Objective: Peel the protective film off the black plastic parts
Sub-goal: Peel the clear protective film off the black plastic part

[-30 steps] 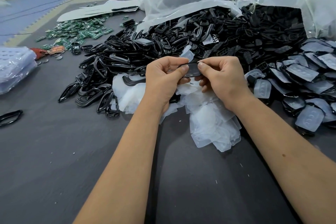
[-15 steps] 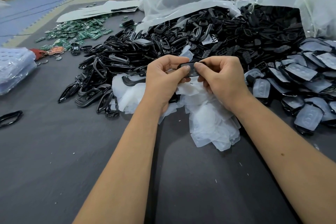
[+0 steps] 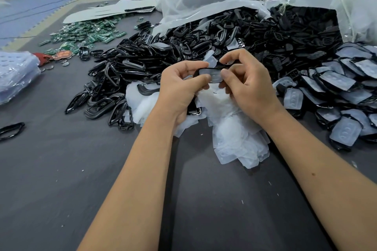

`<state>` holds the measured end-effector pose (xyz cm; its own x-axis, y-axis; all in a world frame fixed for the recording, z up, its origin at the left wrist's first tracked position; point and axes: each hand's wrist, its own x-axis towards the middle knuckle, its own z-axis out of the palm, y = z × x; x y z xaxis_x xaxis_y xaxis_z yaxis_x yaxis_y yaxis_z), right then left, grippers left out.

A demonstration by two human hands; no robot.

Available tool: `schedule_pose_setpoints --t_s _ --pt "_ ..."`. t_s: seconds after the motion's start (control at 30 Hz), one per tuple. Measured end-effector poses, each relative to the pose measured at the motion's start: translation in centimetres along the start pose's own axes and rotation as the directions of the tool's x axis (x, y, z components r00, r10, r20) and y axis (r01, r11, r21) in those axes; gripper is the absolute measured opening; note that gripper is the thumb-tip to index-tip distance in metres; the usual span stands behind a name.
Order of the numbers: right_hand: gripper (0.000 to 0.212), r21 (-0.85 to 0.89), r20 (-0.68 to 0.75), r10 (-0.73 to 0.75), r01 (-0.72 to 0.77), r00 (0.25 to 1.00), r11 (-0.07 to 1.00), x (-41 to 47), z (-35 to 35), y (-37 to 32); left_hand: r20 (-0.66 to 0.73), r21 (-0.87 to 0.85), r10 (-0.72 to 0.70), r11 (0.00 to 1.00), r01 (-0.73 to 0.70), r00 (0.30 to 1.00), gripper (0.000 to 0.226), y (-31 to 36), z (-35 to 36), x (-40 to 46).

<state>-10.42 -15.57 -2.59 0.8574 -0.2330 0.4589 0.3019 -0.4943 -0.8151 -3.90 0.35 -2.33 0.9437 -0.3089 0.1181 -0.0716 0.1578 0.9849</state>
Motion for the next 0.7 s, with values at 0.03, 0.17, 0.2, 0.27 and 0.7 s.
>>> schedule_pose_setpoints --t_s 0.03,0.17,0.2,0.27,0.7 --pt "0.015 -0.066 0.013 -0.083 0.083 0.996 0.994 -0.07 0.02 -0.2 -0.013 -0.054 -0.032 0.998 0.031 0.999 0.025 0.16 -0.04 0.05" --pt "0.03 -0.201 0.072 -0.24 0.25 0.968 0.947 0.0 0.05 -0.47 0.028 -0.275 -0.17 0.946 0.171 0.985 0.017 0.67 -0.37 0.23" --pt "0.027 -0.227 0.049 -0.275 0.279 0.96 0.933 0.1 0.12 -0.47 0.05 -0.315 -0.195 0.928 0.201 0.979 0.013 0.82 -0.41 0.22" --pt "0.02 -0.25 -0.016 -0.308 0.294 0.951 0.922 0.17 0.21 -0.35 0.091 -0.386 -0.221 0.891 0.239 0.971 0.007 1.06 -0.36 0.2" --pt "0.017 0.633 0.215 0.313 -0.376 0.925 0.677 0.59 -0.06 -0.46 0.036 -0.351 -0.148 0.924 0.151 0.988 0.008 0.86 0.15 -0.06"
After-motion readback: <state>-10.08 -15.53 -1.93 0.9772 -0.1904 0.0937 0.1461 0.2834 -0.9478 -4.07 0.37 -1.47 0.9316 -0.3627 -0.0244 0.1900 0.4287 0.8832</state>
